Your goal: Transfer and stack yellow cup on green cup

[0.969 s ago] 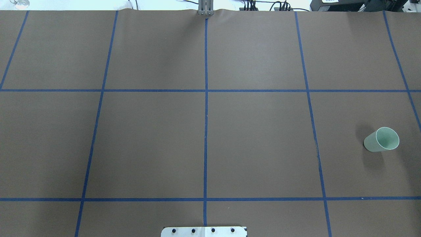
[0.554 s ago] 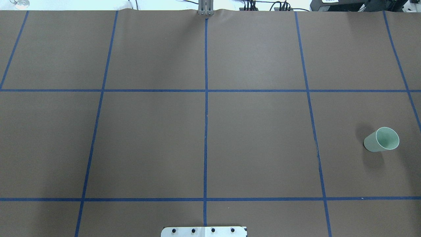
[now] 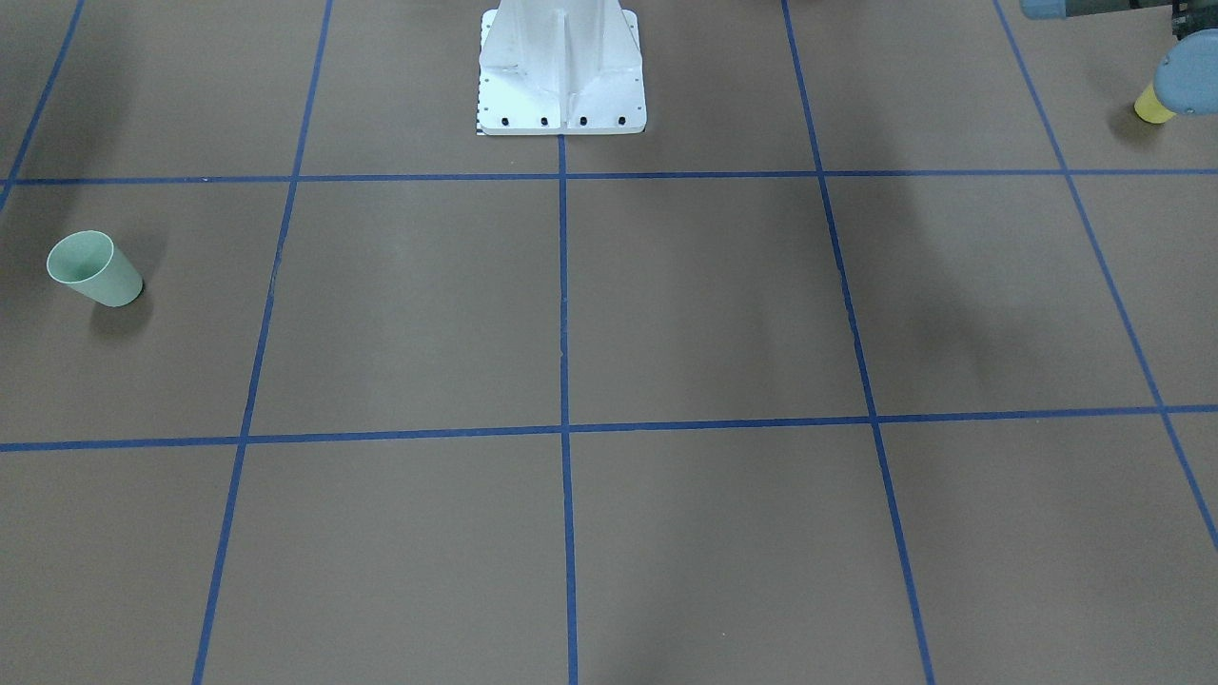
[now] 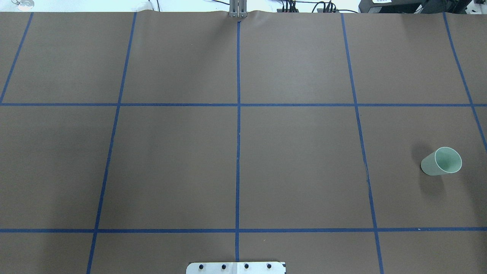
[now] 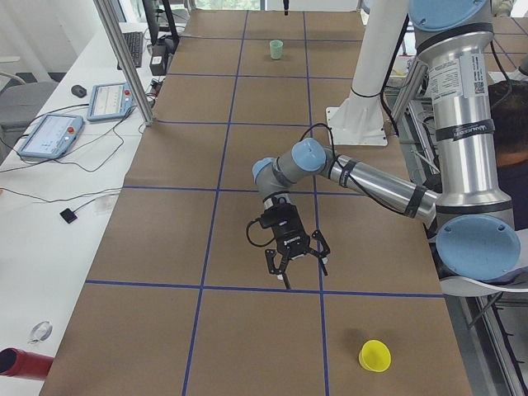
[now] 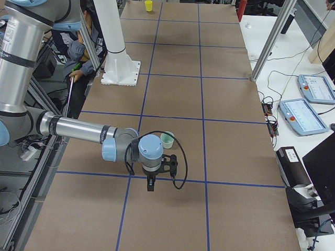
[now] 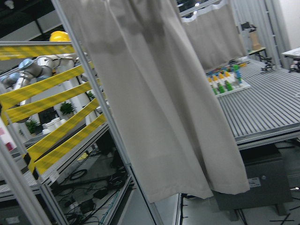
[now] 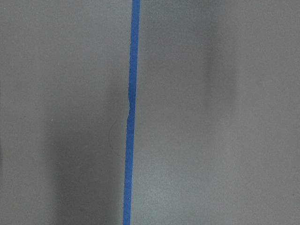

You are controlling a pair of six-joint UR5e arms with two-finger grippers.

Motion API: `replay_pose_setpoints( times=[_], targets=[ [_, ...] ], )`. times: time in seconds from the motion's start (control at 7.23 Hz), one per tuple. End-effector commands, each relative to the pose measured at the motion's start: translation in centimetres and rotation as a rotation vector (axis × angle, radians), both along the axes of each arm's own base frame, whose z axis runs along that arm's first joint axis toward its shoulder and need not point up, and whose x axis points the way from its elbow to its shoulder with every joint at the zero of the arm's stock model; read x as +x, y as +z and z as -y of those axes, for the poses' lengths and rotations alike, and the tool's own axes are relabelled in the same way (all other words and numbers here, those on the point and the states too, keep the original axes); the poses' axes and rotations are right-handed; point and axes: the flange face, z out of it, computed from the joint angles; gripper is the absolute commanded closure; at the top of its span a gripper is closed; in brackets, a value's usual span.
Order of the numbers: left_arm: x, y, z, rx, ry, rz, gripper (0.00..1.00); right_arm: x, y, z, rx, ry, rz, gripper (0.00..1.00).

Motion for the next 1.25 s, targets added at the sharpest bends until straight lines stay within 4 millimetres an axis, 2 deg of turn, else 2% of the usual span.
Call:
replay_pose_setpoints(
  times=[0.0,0.28,0.42,0.55,0.83,1.11],
  targets=[
    [3.5,1.8,-2.7,-0.113,-0.161,0.043,0.0,0.0,-0.1,0.1,0.002,-0.001,0.0,0.0],
    [7.4,5.4,-3.4,-0.131,-0.195,0.04,0.0,0.0,-0.2,0.2,0.006,-0.001,0.002,0.0],
    [7.7,9.8,-3.2,-0.129,-0.209,0.057,0.0,0.0,-0.3,0.2,0.008,-0.001,0.002,0.0],
    [7.5,13.4,-3.4,-0.139,-0.213,0.07,0.0,-0.1,-0.4,0.2,0.019,-0.013,0.013,0.0],
    [7.8,16.5,-4.0,-0.157,-0.247,0.064,0.0,-0.1,-0.4,0.2,0.036,-0.03,0.017,0.0],
    [8.9,17.5,-4.6,-0.184,-0.281,0.033,0.0,-0.2,-0.4,0.2,0.041,-0.036,0.022,0.0]
  ],
)
